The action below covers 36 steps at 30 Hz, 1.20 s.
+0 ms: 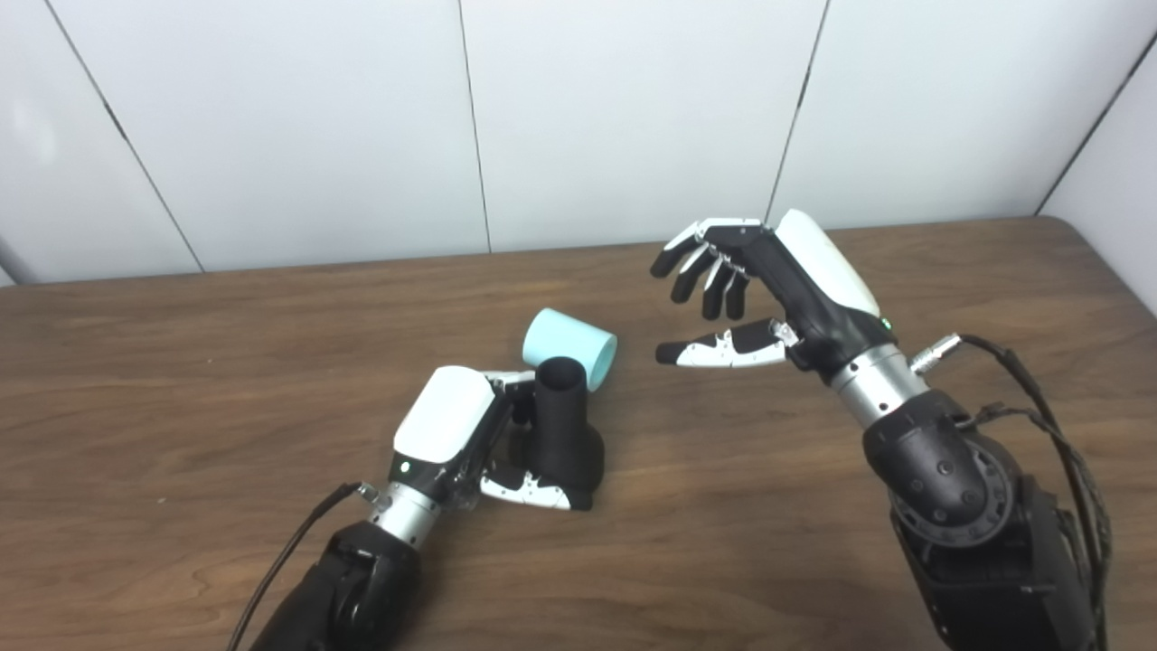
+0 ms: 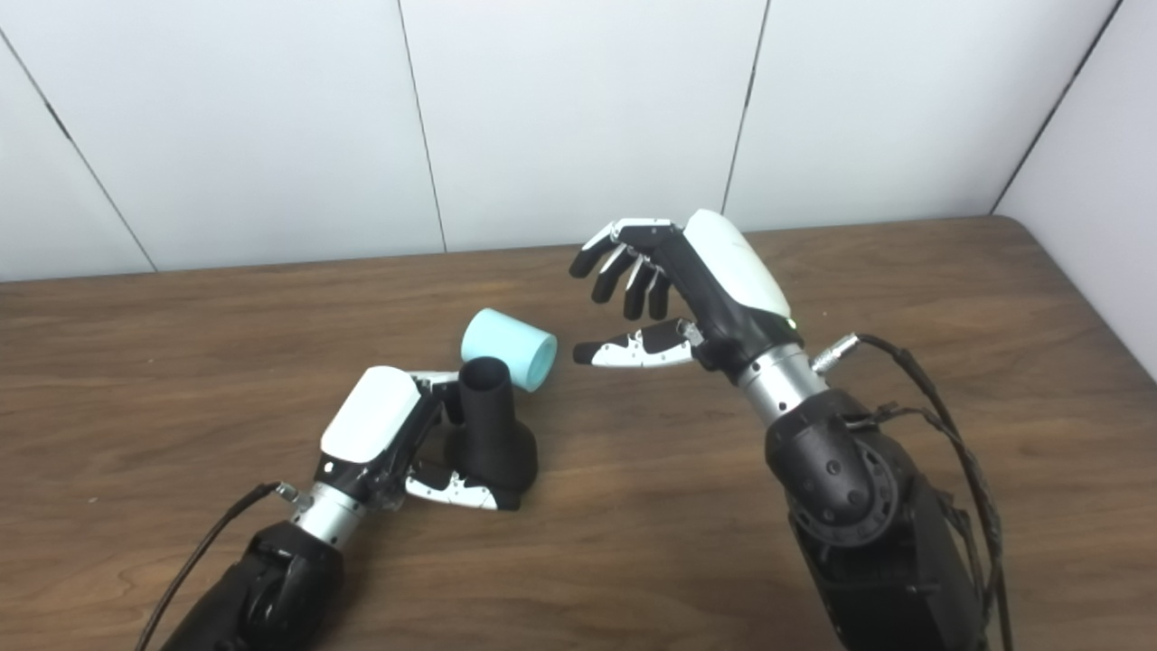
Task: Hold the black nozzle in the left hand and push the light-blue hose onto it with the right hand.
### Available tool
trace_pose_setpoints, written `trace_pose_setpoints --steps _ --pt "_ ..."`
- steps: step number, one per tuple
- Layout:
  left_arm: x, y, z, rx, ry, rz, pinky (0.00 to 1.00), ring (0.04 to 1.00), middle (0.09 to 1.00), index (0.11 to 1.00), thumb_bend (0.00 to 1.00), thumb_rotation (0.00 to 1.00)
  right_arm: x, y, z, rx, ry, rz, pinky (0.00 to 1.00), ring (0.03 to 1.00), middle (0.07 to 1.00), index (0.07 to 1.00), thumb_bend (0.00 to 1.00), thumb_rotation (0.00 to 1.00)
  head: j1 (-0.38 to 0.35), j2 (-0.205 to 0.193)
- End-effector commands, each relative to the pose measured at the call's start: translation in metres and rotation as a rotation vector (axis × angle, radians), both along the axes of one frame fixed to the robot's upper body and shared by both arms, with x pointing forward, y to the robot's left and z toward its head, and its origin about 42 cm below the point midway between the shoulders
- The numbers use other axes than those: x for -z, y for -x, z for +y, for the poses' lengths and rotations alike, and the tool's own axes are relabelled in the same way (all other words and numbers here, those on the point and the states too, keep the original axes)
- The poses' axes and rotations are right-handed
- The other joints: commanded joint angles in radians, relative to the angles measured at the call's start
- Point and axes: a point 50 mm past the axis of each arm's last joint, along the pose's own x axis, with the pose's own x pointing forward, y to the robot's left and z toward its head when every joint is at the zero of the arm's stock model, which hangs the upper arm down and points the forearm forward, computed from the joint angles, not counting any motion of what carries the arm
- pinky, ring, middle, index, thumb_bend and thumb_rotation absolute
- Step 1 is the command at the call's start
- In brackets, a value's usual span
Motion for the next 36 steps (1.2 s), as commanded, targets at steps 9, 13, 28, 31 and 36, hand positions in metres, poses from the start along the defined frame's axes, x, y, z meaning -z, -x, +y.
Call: trace_pose_setpoints --steps 9,13,28,31,36 --pt "0.0895 0.0678 0.0061 -0.015 -0.121 0.300 0.34 0.443 0.443 0.508 0.47 0.00 -0.0271 0.0040 -0.0014 -0.023 0.005 -0.122 0.23 0.342 0.478 0.570 0.50 0.00 -0.005 0.001" --pt "0.0894 0.0681 0.0062 -0.014 -0.122 0.301 0.34 0.452 0.457 0.502 0.48 0.00 -0.0269 0.0036 -0.0019 -0.026 0.012 -0.130 0.23 0.341 0.478 0.571 0.50 0.00 -0.005 0.002" --pt "0.0878 0.0685 0.0064 -0.014 -0.119 0.301 0.38 0.498 0.520 0.466 0.48 0.00 -0.0256 0.0025 0.0005 -0.035 0.028 -0.129 0.24 0.343 0.480 0.570 0.50 0.00 -0.006 0.005" --pt "0.0882 0.0688 0.0063 -0.015 -0.116 0.296 0.39 0.503 0.524 0.462 0.48 0.00 -0.0261 0.0023 0.0007 -0.061 0.105 -0.181 0.24 0.344 0.483 0.571 0.50 0.00 -0.007 0.006" --pt "0.0881 0.0691 0.0066 -0.016 -0.120 0.302 0.34 0.446 0.445 0.508 0.47 0.00 -0.0262 0.0023 0.0005 -0.119 0.223 -0.243 0.30 0.361 0.499 0.561 0.51 0.00 -0.006 0.008"
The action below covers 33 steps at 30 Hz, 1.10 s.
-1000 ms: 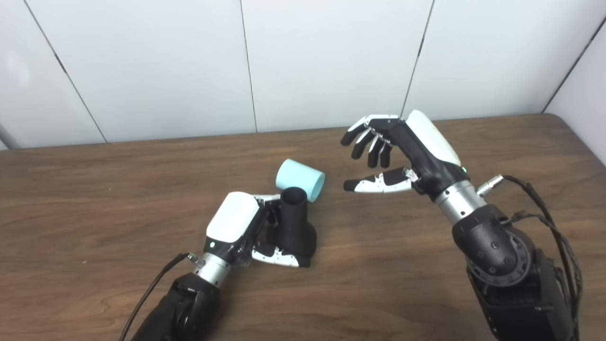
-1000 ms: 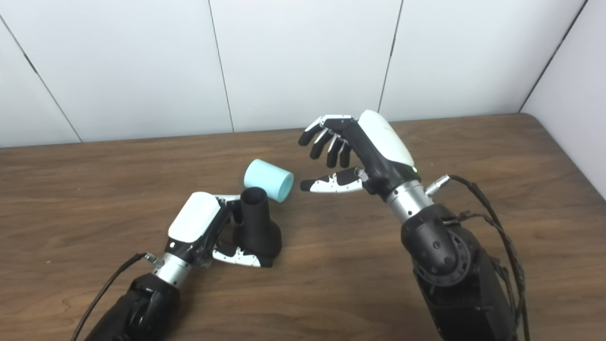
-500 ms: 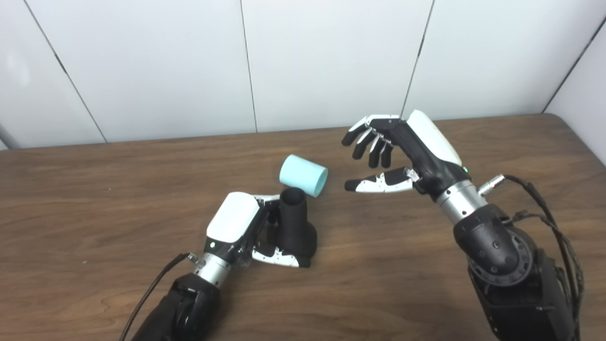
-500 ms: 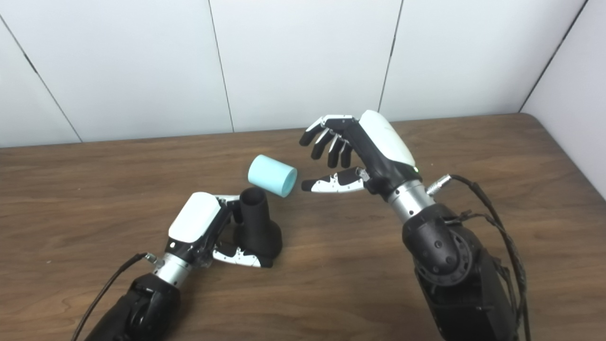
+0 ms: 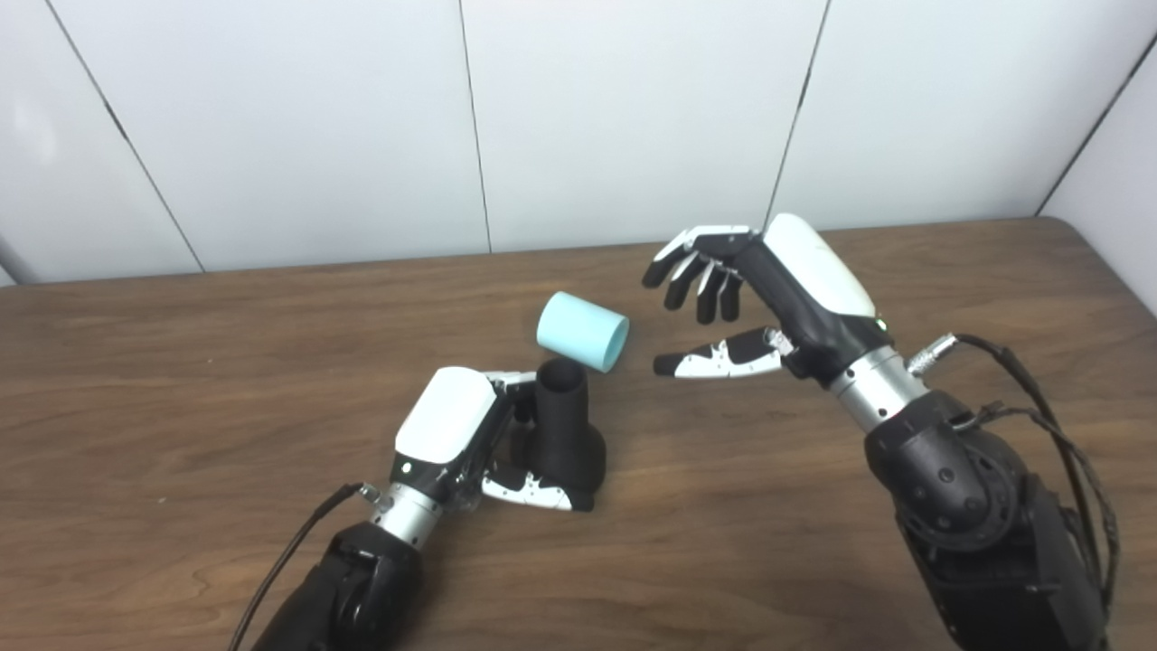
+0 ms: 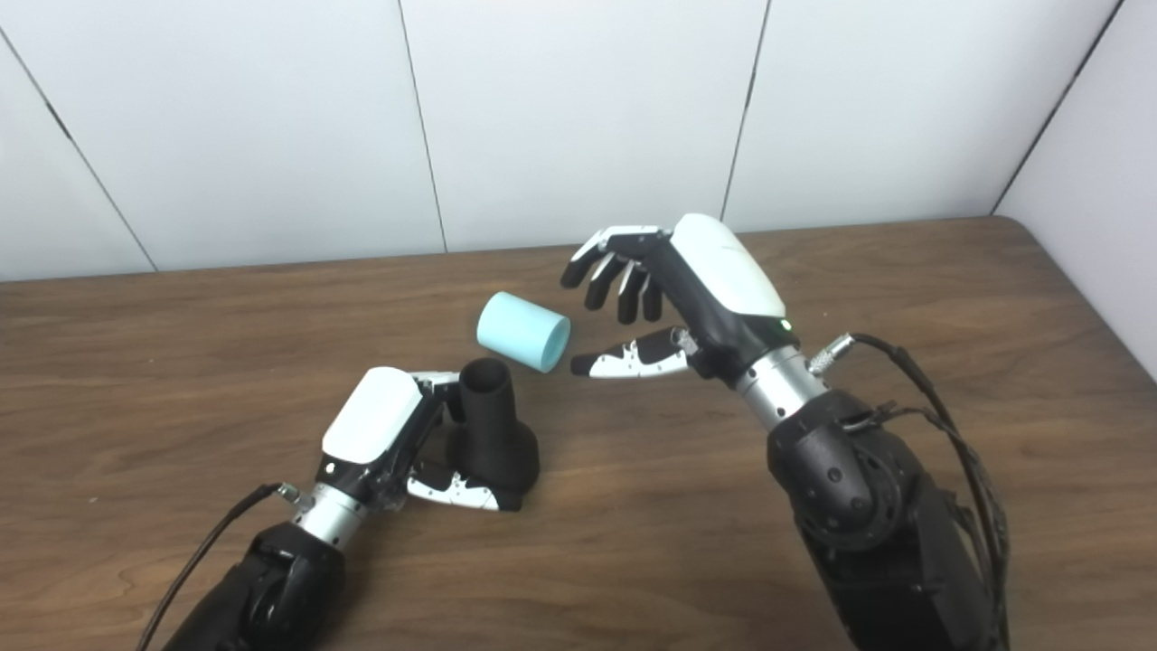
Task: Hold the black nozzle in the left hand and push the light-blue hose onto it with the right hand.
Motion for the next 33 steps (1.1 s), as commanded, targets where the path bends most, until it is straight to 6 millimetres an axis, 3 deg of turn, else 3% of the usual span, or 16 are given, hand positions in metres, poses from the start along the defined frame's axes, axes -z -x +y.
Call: trace_pose_setpoints --steps 1,13,18,29,31,32,33 --pt "0.088 0.068 0.007 -0.011 -0.116 0.297 0.34 0.444 0.443 0.509 0.47 0.00 -0.024 -0.001 0.002 -0.050 0.062 -0.153 0.30 0.362 0.499 0.560 0.51 0.00 -0.001 0.002" --pt "0.087 0.069 0.009 -0.011 -0.113 0.297 0.38 0.498 0.521 0.466 0.48 0.00 -0.030 -0.003 0.002 -0.078 0.170 -0.227 0.31 0.363 0.499 0.557 0.51 0.00 -0.010 0.006" --pt "0.087 0.069 0.010 -0.008 -0.111 0.294 0.35 0.460 0.461 0.496 0.48 0.00 -0.028 -0.004 0.004 -0.079 0.174 -0.228 0.31 0.360 0.495 0.559 0.51 0.00 -0.014 0.007" --pt "0.088 0.067 0.008 -0.011 -0.106 0.291 0.35 0.452 0.448 0.503 0.48 0.00 -0.021 -0.022 0.007 -0.049 0.256 -0.108 0.35 0.371 0.489 0.568 0.51 0.00 -0.020 0.002" --pt "0.088 0.066 0.008 -0.010 -0.108 0.289 0.33 0.440 0.445 0.507 0.47 0.00 -0.021 -0.029 0.009 -0.046 0.330 -0.084 0.38 0.386 0.489 0.564 0.51 0.00 -0.021 0.001" --pt "0.088 0.066 0.007 -0.010 -0.108 0.288 0.34 0.445 0.452 0.502 0.48 0.00 -0.022 -0.033 0.010 -0.042 0.367 -0.062 0.44 0.492 0.486 0.532 0.52 0.00 -0.024 0.000" --pt "0.088 0.066 0.007 -0.012 -0.105 0.290 0.34 0.453 0.459 0.498 0.48 0.00 -0.024 -0.036 0.011 -0.038 0.401 -0.032 0.49 0.559 0.576 0.605 0.68 0.04 -0.024 0.000"
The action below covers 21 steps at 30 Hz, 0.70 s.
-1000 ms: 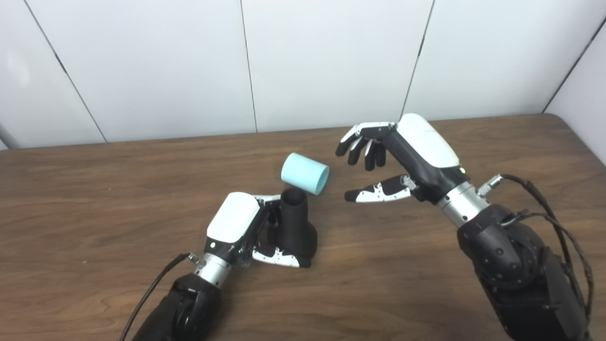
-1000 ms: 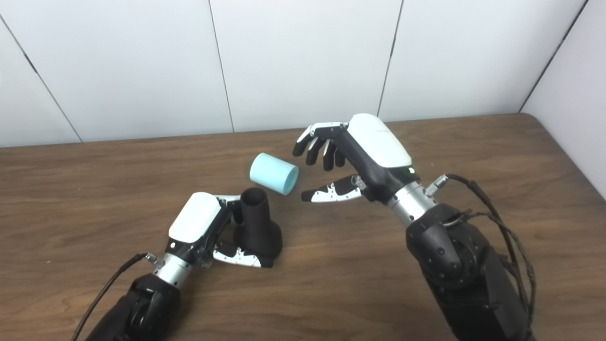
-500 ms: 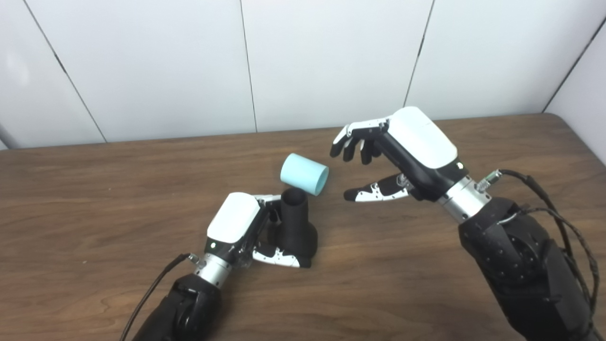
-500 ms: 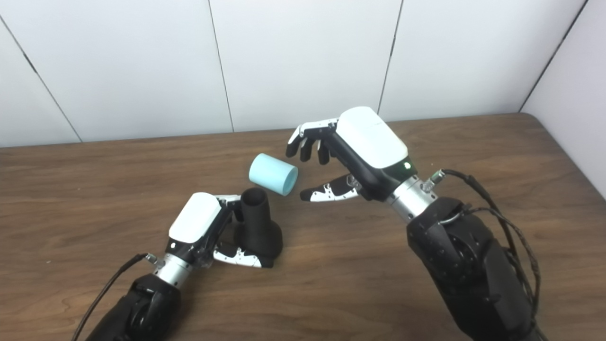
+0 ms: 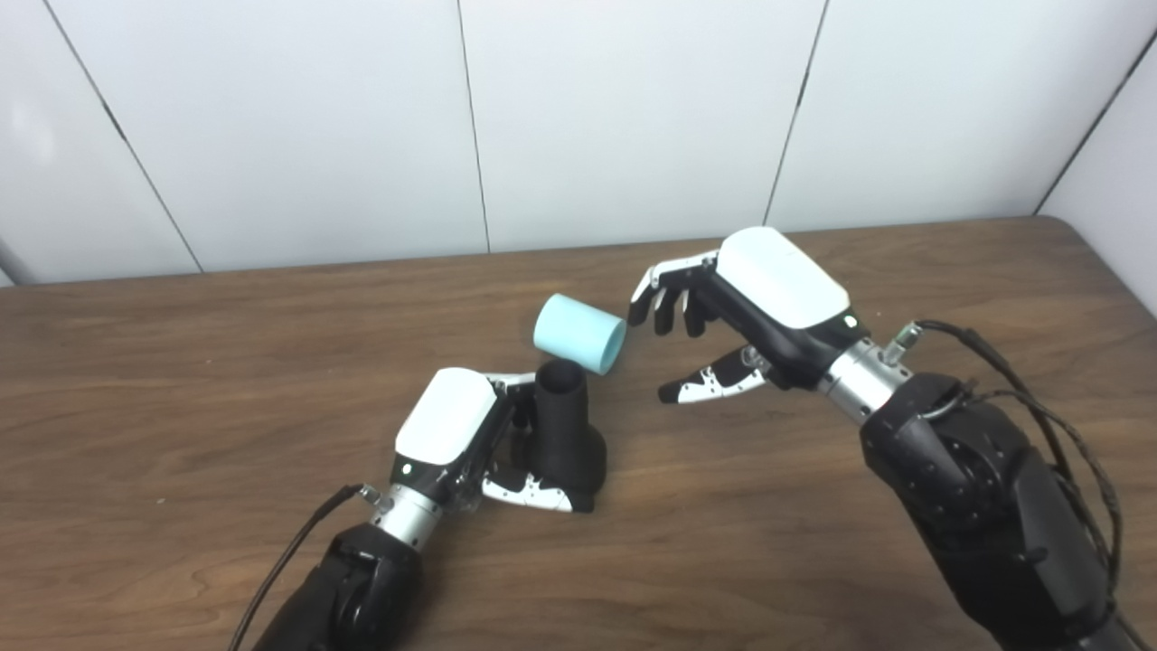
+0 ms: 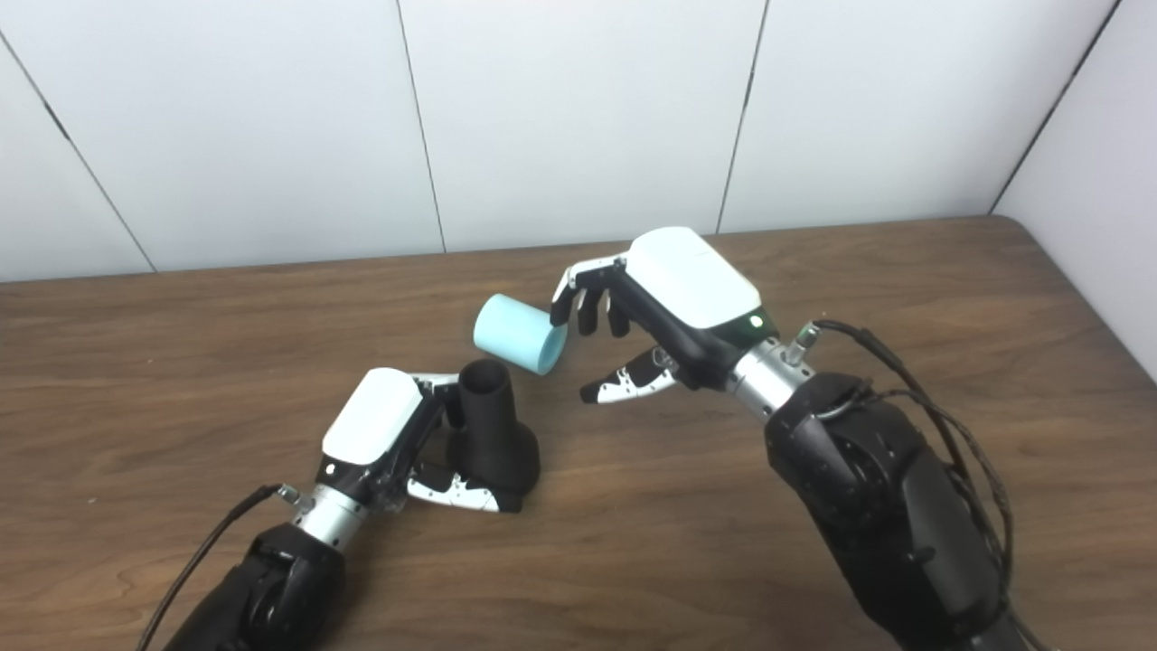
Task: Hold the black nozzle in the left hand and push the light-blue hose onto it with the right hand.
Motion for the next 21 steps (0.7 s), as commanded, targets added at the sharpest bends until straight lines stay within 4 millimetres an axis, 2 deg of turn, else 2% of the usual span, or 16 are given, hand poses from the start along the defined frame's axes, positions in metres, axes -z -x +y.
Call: trace_pose_setpoints --steps 1,3,4,6,9,15,21 --pt "0.088 0.064 0.007 -0.017 -0.101 0.293 0.34 0.451 0.452 0.500 0.48 0.00 -0.028 -0.014 -0.001 0.025 0.095 -0.024 0.54 0.629 0.654 0.665 0.78 0.07 -0.002 0.001" --pt "0.088 0.064 0.007 -0.020 -0.096 0.296 0.34 0.443 0.439 0.504 0.47 0.00 -0.031 -0.019 -0.002 0.028 0.126 0.016 0.65 0.746 0.768 0.751 0.90 0.09 -0.001 0.000" --pt "0.088 0.063 0.006 -0.020 -0.095 0.293 0.34 0.441 0.437 0.505 0.47 0.00 -0.032 -0.022 -0.002 0.032 0.146 0.032 0.69 0.787 0.803 0.777 0.93 0.10 -0.001 0.000" --pt "0.088 0.063 0.006 -0.017 -0.098 0.286 0.34 0.450 0.451 0.498 0.48 0.00 -0.033 -0.026 -0.002 0.041 0.180 0.050 0.76 0.865 0.867 0.823 0.96 0.13 0.000 -0.001" --pt "0.088 0.063 0.004 -0.017 -0.095 0.290 0.36 0.476 0.478 0.489 0.48 0.00 -0.035 -0.033 -0.001 0.062 0.211 0.059 0.81 0.932 0.917 0.846 0.98 0.15 0.001 -0.002" --pt "0.088 0.061 0.003 -0.018 -0.094 0.293 0.36 0.467 0.453 0.496 0.48 0.00 -0.037 -0.045 0.003 0.072 0.234 0.040 0.89 0.979 0.947 0.860 0.99 0.18 0.001 -0.004" --pt "0.088 0.060 0.001 -0.016 -0.097 0.290 0.38 0.493 0.498 0.477 0.48 0.00 -0.044 -0.060 0.008 0.074 0.226 0.006 0.88 0.946 0.918 0.857 0.95 0.20 0.000 -0.006"
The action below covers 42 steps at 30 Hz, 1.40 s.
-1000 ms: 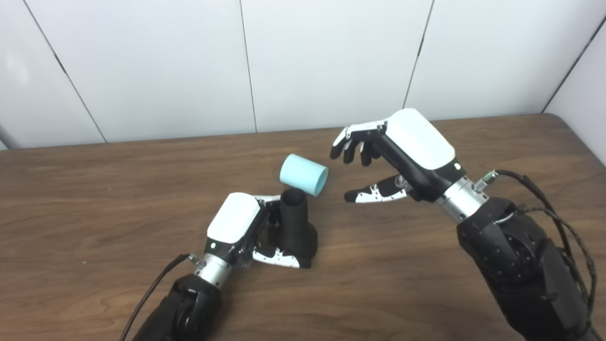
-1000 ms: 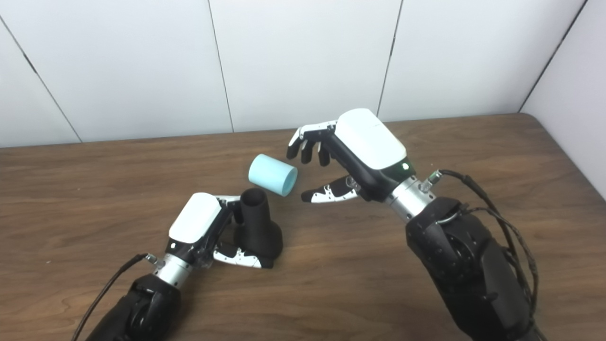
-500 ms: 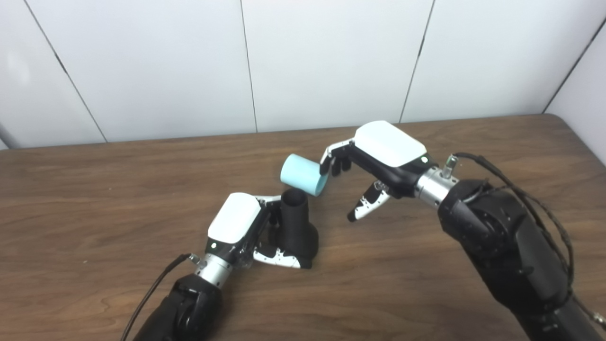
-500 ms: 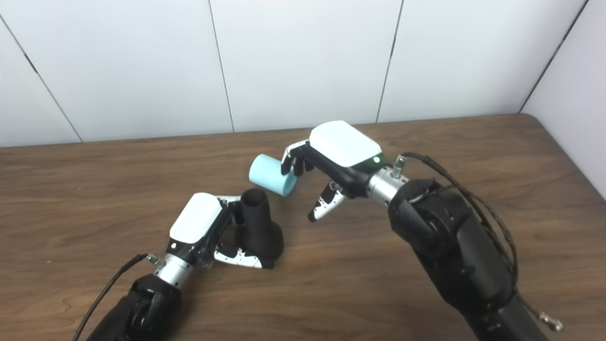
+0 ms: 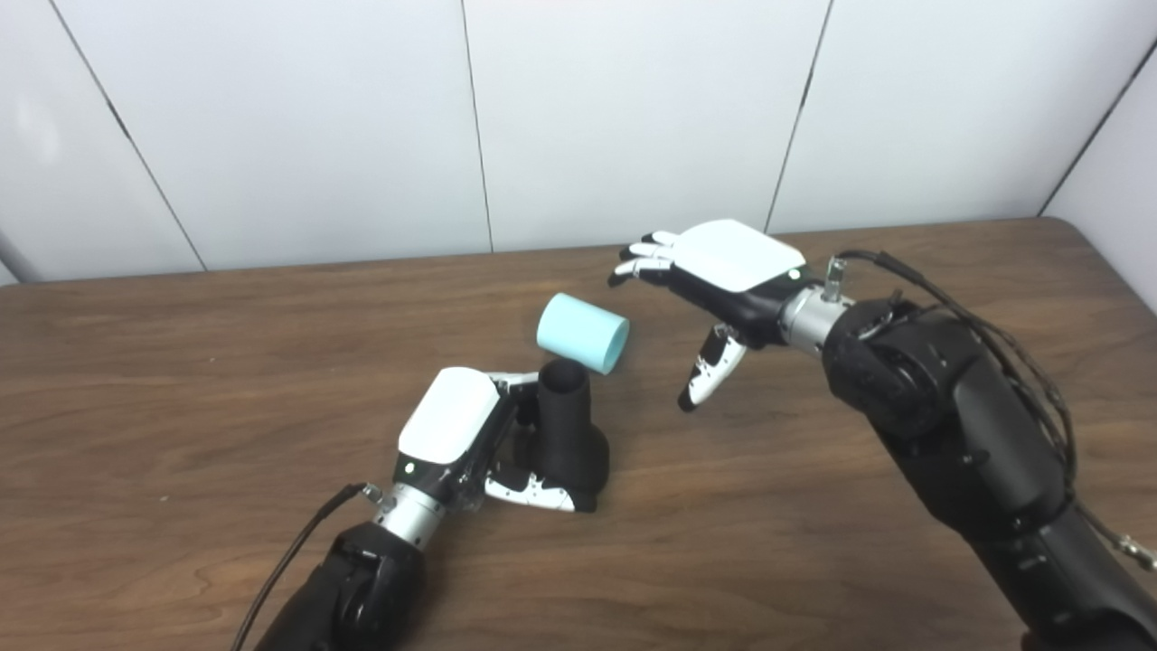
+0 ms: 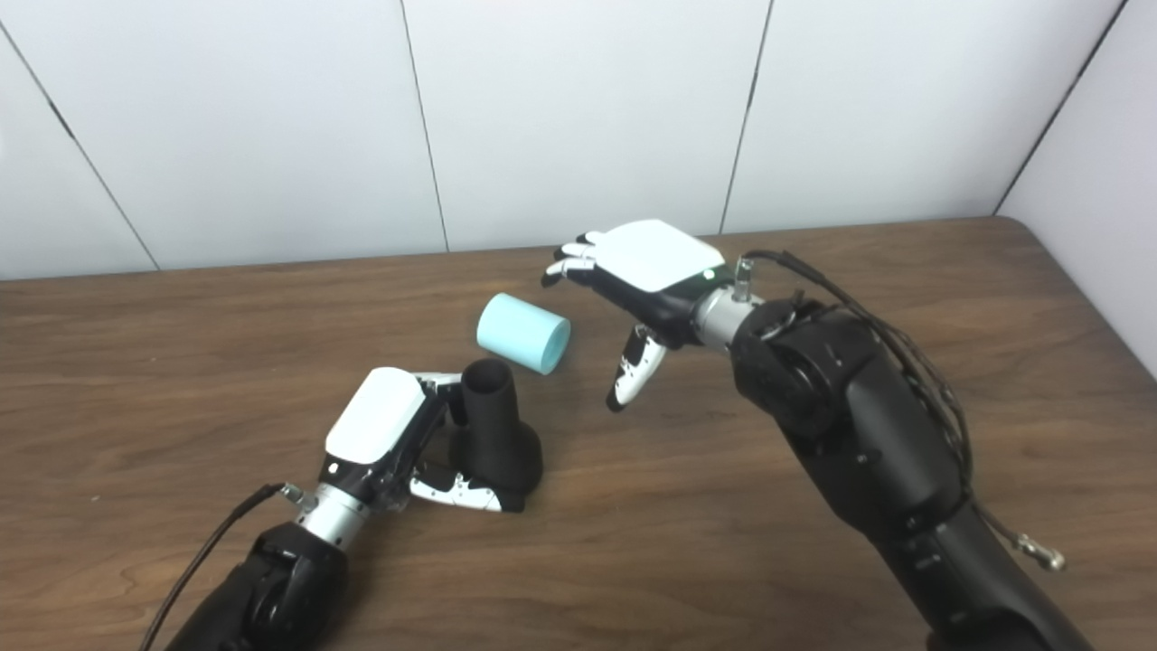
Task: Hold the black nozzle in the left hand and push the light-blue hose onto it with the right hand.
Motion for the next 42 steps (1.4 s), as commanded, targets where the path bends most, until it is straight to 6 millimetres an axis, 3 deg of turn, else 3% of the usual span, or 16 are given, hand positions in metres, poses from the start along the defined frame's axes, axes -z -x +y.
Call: trace_pose_setpoints --steps 1,11,21,29,35,38,40,42 --pt "0.088 0.060 0.004 -0.018 -0.101 0.289 0.39 0.498 0.506 0.471 0.48 0.00 -0.032 -0.009 0.006 -0.024 -0.016 -0.131 0.87 0.944 0.916 0.857 0.95 0.21 0.001 0.000" --pt "0.087 0.058 0.000 -0.022 -0.095 0.285 0.39 0.492 0.495 0.476 0.48 0.00 -0.042 -0.039 0.020 0.064 -0.151 -0.132 0.74 0.840 0.842 0.834 0.90 0.24 0.004 -0.005" --pt "0.086 0.058 -0.002 -0.020 -0.093 0.289 0.36 0.457 0.467 0.496 0.48 0.00 -0.049 -0.052 0.040 0.148 -0.185 -0.088 0.61 0.781 0.827 0.813 0.89 0.25 0.006 -0.003" --pt "0.084 0.059 -0.003 -0.016 -0.098 0.280 0.38 0.477 0.476 0.488 0.48 0.00 -0.050 -0.054 0.059 0.241 -0.115 -0.032 0.52 0.654 0.766 0.817 0.86 0.28 0.005 0.000" --pt "0.083 0.059 -0.003 -0.009 -0.095 0.278 0.39 0.490 0.499 0.477 0.48 0.00 -0.046 -0.049 0.073 0.273 -0.067 0.025 0.53 0.740 0.828 0.824 0.86 0.32 0.002 0.002" --pt "0.084 0.058 -0.004 -0.008 -0.096 0.279 0.37 0.467 0.465 0.491 0.48 0.00 -0.043 -0.048 0.080 0.285 -0.043 0.043 0.49 0.724 0.832 0.815 0.86 0.35 0.002 0.003" --pt "0.083 0.058 -0.005 -0.009 -0.095 0.281 0.39 0.488 0.493 0.482 0.48 0.00 -0.042 -0.046 0.084 0.294 -0.027 0.050 0.47 0.712 0.834 0.810 0.87 0.36 0.003 0.003" --pt "0.083 0.058 -0.005 -0.010 -0.092 0.280 0.39 0.490 0.486 0.483 0.48 0.00 -0.039 -0.046 0.087 0.296 -0.008 0.051 0.52 0.742 0.837 0.812 0.87 0.36 0.004 0.004"
